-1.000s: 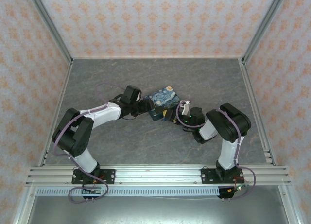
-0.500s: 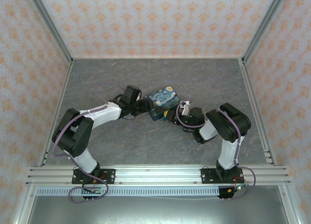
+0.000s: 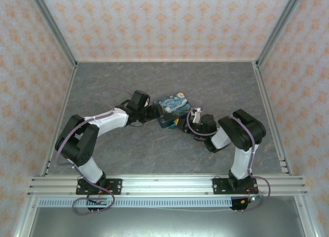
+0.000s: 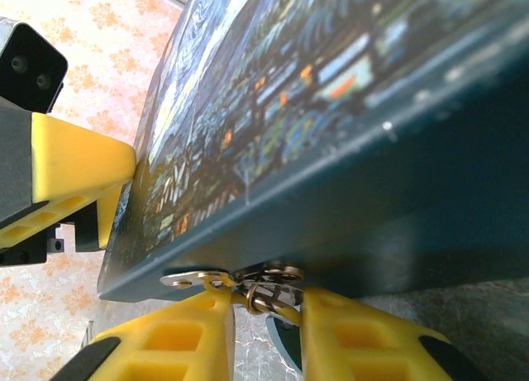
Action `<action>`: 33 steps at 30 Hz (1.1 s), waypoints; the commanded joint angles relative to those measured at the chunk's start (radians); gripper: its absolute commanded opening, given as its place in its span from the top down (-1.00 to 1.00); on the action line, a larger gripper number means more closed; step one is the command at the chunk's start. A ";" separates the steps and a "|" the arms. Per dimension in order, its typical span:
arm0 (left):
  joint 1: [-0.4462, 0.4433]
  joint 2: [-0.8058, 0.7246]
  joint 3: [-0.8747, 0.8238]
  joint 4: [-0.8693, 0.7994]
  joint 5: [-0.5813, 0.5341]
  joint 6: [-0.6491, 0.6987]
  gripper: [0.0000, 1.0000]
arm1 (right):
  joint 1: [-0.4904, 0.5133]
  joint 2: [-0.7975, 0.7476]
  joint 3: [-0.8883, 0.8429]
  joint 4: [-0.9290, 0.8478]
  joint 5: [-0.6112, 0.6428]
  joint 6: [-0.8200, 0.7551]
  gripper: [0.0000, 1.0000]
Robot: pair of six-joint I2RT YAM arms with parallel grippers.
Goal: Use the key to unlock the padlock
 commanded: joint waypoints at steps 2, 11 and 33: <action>-0.009 0.029 -0.032 -0.161 -0.051 0.005 -0.41 | 0.008 -0.037 -0.009 0.040 -0.013 -0.017 0.57; -0.010 0.029 -0.029 -0.165 -0.053 0.006 -0.41 | 0.009 -0.054 -0.013 0.011 -0.003 -0.023 0.69; -0.009 0.029 -0.013 -0.178 -0.058 0.008 -0.41 | 0.009 -0.055 -0.027 0.027 -0.039 -0.015 0.54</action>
